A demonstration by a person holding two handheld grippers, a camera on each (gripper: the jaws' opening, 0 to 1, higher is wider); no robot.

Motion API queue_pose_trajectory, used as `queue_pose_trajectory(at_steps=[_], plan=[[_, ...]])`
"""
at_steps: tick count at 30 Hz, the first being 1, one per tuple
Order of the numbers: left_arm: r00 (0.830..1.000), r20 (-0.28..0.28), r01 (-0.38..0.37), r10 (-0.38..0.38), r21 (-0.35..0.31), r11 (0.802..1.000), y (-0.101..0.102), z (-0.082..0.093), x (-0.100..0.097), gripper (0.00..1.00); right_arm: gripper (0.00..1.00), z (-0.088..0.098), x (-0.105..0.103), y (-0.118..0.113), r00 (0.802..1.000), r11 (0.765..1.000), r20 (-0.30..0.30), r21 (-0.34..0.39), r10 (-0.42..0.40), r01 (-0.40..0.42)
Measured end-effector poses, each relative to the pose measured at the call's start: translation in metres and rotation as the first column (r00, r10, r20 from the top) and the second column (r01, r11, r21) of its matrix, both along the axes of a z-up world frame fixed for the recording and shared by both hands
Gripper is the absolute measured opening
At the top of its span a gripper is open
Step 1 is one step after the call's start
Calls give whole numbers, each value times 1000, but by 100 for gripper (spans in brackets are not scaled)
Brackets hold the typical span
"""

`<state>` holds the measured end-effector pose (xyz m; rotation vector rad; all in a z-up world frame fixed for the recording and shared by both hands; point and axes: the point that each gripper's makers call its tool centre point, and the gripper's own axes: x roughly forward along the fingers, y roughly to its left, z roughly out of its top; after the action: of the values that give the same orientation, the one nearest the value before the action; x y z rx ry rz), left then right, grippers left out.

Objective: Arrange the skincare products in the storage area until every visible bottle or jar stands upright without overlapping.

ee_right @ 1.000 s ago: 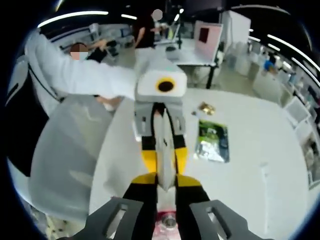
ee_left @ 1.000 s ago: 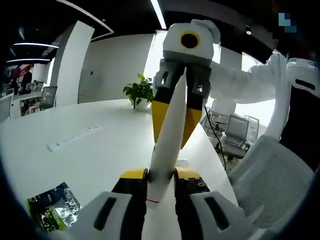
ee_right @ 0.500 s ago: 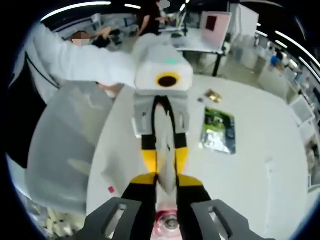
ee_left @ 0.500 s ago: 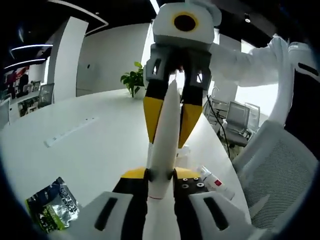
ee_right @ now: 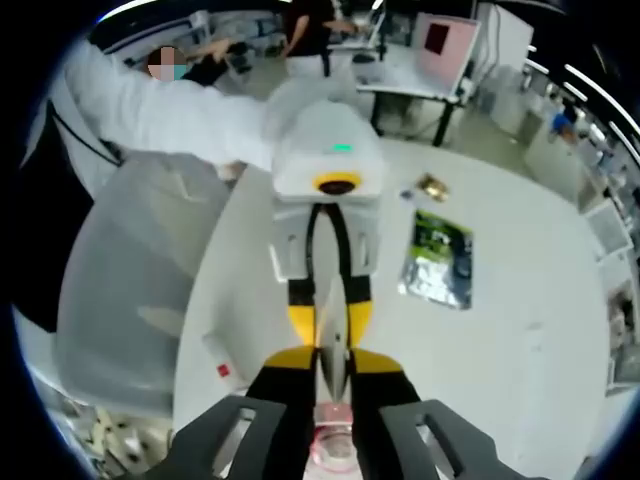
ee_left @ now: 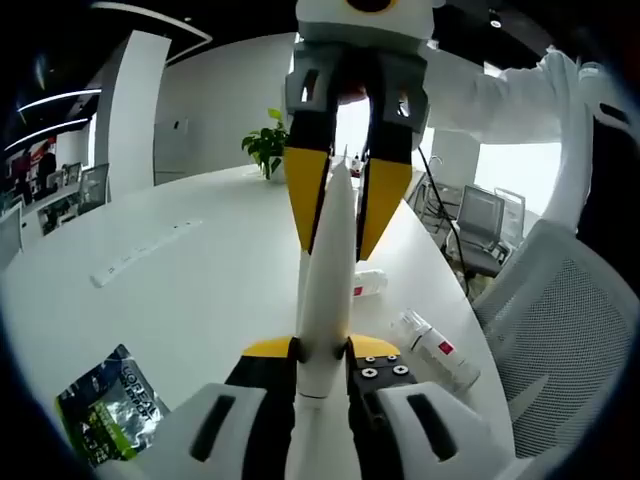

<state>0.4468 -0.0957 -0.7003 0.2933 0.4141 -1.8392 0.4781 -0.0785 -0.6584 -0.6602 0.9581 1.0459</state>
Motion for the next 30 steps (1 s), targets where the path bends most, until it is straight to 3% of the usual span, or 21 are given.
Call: queue_pose_trajectory(at_steps=[10,14,22,30], plan=[[1000,4,-20,20,2,1000,-6,-2,16,15,0,7,-1,-3,1000,999,12,-49,16,-15],[998,-10,-63,63,-18,998,-9,1,27,16,0,9,-1,-7,1000,998,13,-52,-19,20],[997,-17,-71,71,-24,997,-9,-1,38,16,0,15,-1,-10,999,999,11,-32,-41,42],[996,-28,-82,81,-32,996,-13,-2,36,17,0,17,0,-11,999,998,14,-51,-44,45]])
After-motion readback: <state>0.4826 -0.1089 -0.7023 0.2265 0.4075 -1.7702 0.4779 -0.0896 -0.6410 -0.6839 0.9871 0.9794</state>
